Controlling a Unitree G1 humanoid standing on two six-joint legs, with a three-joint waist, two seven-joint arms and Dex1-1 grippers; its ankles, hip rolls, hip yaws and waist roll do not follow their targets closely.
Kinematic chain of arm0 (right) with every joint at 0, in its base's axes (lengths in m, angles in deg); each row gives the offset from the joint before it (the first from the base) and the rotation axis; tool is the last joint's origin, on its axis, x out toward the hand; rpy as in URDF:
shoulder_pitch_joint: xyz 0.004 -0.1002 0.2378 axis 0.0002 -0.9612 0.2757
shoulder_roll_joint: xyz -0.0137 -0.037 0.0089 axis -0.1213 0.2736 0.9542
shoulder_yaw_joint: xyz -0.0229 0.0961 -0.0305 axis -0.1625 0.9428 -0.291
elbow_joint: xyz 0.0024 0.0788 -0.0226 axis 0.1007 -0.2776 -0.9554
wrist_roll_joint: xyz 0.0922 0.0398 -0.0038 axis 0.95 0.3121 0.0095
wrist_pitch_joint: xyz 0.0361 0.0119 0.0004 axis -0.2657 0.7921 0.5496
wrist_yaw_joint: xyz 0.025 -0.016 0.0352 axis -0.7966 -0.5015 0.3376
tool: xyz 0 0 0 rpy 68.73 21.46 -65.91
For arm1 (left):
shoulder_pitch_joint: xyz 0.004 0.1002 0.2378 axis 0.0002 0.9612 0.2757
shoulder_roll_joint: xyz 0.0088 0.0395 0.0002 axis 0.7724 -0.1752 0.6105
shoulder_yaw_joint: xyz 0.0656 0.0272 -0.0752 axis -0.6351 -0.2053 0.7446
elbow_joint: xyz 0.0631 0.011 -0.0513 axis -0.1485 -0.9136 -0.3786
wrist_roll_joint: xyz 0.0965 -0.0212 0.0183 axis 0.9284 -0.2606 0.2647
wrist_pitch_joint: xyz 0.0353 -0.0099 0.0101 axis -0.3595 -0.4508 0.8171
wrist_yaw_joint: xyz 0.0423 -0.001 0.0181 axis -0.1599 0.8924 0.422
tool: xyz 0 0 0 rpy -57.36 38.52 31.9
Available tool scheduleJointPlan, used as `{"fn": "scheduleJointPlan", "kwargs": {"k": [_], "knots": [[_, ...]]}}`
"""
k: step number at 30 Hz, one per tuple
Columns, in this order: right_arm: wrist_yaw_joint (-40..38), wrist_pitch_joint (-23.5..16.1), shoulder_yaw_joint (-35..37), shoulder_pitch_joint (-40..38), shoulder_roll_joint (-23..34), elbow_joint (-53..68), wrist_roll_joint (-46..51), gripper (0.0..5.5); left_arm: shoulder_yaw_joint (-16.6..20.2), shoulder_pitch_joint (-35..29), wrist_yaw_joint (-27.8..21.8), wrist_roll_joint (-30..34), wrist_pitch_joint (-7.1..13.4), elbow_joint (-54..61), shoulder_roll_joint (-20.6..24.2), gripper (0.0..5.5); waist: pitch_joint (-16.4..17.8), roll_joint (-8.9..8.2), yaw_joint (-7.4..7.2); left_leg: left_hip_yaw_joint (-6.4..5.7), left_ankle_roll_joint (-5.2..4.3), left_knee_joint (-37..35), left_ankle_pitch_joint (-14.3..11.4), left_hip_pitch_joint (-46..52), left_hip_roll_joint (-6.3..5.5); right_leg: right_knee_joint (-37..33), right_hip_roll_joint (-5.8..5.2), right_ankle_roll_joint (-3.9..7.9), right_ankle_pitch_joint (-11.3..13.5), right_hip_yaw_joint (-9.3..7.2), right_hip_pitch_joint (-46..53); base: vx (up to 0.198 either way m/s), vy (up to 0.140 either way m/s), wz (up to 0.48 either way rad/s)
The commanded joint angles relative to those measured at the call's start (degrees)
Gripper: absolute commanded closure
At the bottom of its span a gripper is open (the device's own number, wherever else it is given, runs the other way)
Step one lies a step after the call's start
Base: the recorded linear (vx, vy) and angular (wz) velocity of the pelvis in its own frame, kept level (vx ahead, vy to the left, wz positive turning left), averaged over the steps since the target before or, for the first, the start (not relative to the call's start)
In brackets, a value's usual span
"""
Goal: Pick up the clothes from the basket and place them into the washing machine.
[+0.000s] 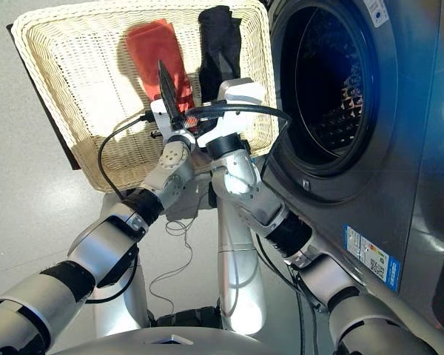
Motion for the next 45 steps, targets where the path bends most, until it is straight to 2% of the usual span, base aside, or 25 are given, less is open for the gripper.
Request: {"fn": "scheduleJointPlan", "kwargs": {"k": [1,2,4,6,8,10,11,12,14,15,20,26,32,36,40,45], "knots": [[1.33,-4.46,4.62,-1.69,2.11,6.41,-0.14,0.0,-5.17,3.7,1.39,9.73,1.19,5.22,-1.17,5.5,-0.52,2.05,1.25,1.05,-1.17,-1.79,0.28,1.36,-0.39,-0.92,-0.51,-0.69,1.15,-1.39,-1.07,0.0,0.0,0.0],[1.33,-4.45,4.65,-1.73,2.11,6.43,-0.14,0.0,-5.22,3.77,1.43,9.76,1.17,5.3,-1.16,5.5,-0.52,2.05,1.28,1.03,-1.17,-1.8,0.28,1.38,-0.38,-0.94,-0.5,-0.69,1.16,-1.41,-1.02,0.0,0.0,0.0],[1.76,-4.25,6.3,-3.33,3.93,6.46,0.09,0.0,-6.47,7.33,1.99,14.86,1.76,14.67,3.42,5.5,-0.52,2.79,2.1,0.95,-1.06,-2.47,0.43,1.49,-0.75,-1.2,-0.61,-0.71,1.16,-1.62,-1.02,0.0,0.0,0.0],[1.91,-3.97,7.68,-4.46,5.46,6.8,-0.72,0.0,-7.32,9.84,1.96,19.5,1.45,21.95,7.65,5.5,-0.52,3.2,2.6,0.86,-1.01,-2.62,0.37,1.59,-0.89,-1.27,-0.72,-0.71,1.0,-1.8,-0.79,0.0,0.0,0.0],[1.89,-3.81,8.09,-4.63,5.91,6.77,-0.94,0.0,-7.31,11.02,1.96,20.81,1.47,24.58,9.03,5.5,-0.52,3.3,2.81,0.81,-1.02,-2.71,0.39,1.7,-0.97,-1.35,-0.73,-0.75,0.99,-1.87,-0.63,0.0,0.0,0.0],[2.62,-4.12,9.85,-5.22,7.55,7.19,-0.28,0.0,-6.86,14.0,1.32,27.57,1.43,32.66,14.7,5.5,-0.52,3.77,3.37,1.08,-1.09,-3.53,0.43,2.37,-1.1,-2.08,-1.11,-0.59,1.24,-2.29,-0.01,0.0,0.0,0.0],[2.63,-4.12,9.84,-5.25,7.52,7.2,-0.27,0.0,-6.85,14.11,1.33,27.6,1.35,32.79,14.76,5.5,-0.52,3.75,3.36,1.08,-1.09,-3.58,0.44,2.44,-1.1,-2.12,-1.11,-0.59,1.26,-2.29,0.05,0.0,0.0,0.0],[3.03,-4.25,10.49,-5.4,8.15,7.64,0.4,0.0,-6.28,16.09,0.62,30.0,2.09,38.42,18.11,5.5,-0.52,3.93,3.71,1.37,-1.15,-4.7,0.8,3.08,-1.01,-3.44,-1.43,-0.39,1.8,-2.66,0.87,0.0,0.0,0.0],[3.26,-4.33,10.44,-5.64,8.45,7.94,0.46,0.0,-6.06,17.13,0.32,30.89,2.18,40.29,19.36,5.5,-0.52,3.83,3.83,1.52,-1.13,-5.35,0.91,3.73,-0.98,-4.14,-1.5,-0.23,1.98,-2.82,1.44,-0.037,0.005,0.087],[4.34,-4.33,10.81,-5.21,9.44,8.87,1.71,0.0,-5.65,18.1,-0.49,32.93,2.57,45.22,22.48,5.5,-0.52,3.9,4.08,2.06,-0.81,-7.25,3.28,3.24,-1.25,-6.15,-1.58,-0.24,4.4,-3.0,1.13,-0.07,0.013,0.109],[7.52,-3.75,9.57,-5.21,11.44,10.1,4.85,0.0,-5.27,20.84,-2.27,36.15,3.87,53.53,27.47,5.5,-0.52,4.39,4.71,2.68,-0.9,-11.16,4.19,7.41,-1.79,-9.85,-1.96,0.41,5.41,-3.19,5.32,-0.013,0.004,0.006],[11.37,-2.91,6.83,-3.12,13.7,11.05,8.85,0.0,-7.22,21.26,-4.3,39.86,5.3,58.91,32.25,5.5,-0.52,4.33,4.94,3.13,-0.89,-15.3,5.1,12.95,-2.54,-13.84,-2.58,1.16,6.51,-3.52,10.75,0.008,0.005,-0.001],[13.92,-2.05,3.85,-0.06,13.81,11.31,12.25,0.0,-8.27,21.63,-6.31,41.67,6.84,63.25,36.77,5.5,-0.52,4.44,5.52,3.91,-0.69,-21.58,6.37,22.96,-3.65,-19.31,-3.26,2.17,7.95,-4.19,20.36,0.062,0.032,-0.005],[16.11,-0.97,2.44,1.2,12.62,11.46,14.32,0.0,-9.22,21.35,-8.72,41.22,8.14,63.6,38.57,5.5,-0.52,4.49,6.12,3.95,-0.55,-26.37,7.54,30.97,-4.0,-22.87,-3.83,2.65,8.83,-4.98,28.03,0.094,0.032,-0.044],[17.23,-0.25,1.64,3.53,12.36,10.92,15.05,0.0,-10.33,19.91,-10.14,43.4,8.71,63.81,41.03,5.5,-0.52,4.75,6.8,3.92,-0.7,-31.05,8.37,39.37,-4.54,-26.7,-4.39,3.2,9.57,-5.45,35.98,0.091,0.025,0.008],[17.91,0.61,1.03,4.95,11.18,10.08,16.78,0.0,-10.06,19.65,-11.2,41.29,10.03,64.41,41.82,5.5,-1.33,5.12,7.72,3.65,-0.88,-34.58,8.97,46.2,-5.05,-29.68,-4.74,3.45,9.82,-6.12,42.54,0.062,0.026,0.033]]}}
